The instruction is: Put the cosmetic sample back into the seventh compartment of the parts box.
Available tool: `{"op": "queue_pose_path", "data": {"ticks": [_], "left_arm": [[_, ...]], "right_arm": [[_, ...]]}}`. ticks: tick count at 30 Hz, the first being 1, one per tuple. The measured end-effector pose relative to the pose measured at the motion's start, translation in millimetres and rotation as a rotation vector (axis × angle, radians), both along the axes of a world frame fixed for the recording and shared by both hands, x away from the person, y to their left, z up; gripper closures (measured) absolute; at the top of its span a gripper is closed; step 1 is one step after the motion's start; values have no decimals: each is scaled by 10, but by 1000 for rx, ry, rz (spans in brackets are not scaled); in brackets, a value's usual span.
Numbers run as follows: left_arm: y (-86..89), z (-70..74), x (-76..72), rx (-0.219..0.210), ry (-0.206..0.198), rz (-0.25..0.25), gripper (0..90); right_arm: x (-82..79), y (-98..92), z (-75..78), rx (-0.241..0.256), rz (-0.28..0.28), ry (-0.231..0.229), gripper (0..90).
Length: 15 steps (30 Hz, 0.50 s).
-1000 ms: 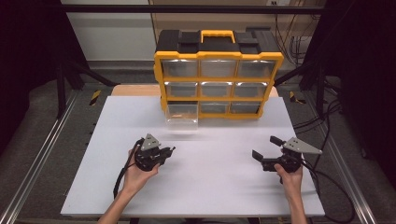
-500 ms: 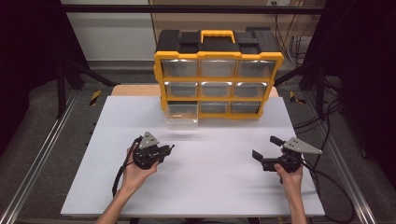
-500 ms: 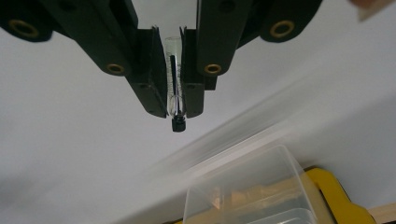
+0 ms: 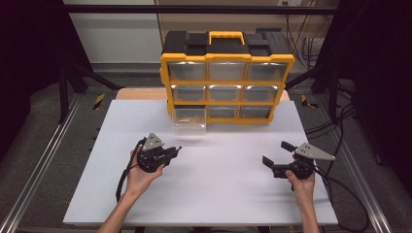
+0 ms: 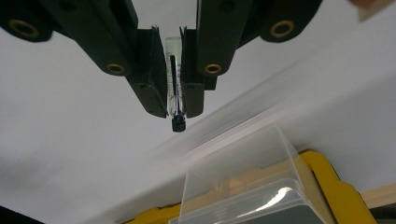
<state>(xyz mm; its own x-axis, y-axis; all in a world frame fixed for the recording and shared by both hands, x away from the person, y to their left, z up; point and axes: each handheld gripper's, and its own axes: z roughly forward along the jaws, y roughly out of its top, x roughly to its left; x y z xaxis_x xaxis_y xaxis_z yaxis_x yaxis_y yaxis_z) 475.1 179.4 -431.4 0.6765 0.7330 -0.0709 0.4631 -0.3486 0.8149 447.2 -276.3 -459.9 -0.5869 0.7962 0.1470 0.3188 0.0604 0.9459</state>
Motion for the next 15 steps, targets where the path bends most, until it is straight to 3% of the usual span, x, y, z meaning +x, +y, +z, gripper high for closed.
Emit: {"op": "queue_pose_path", "data": {"ticks": [15], "left_arm": [[1,103,61,-23,-13,1,805]], "right_arm": [[0,-2,0,-3,1,-2,5]]}}
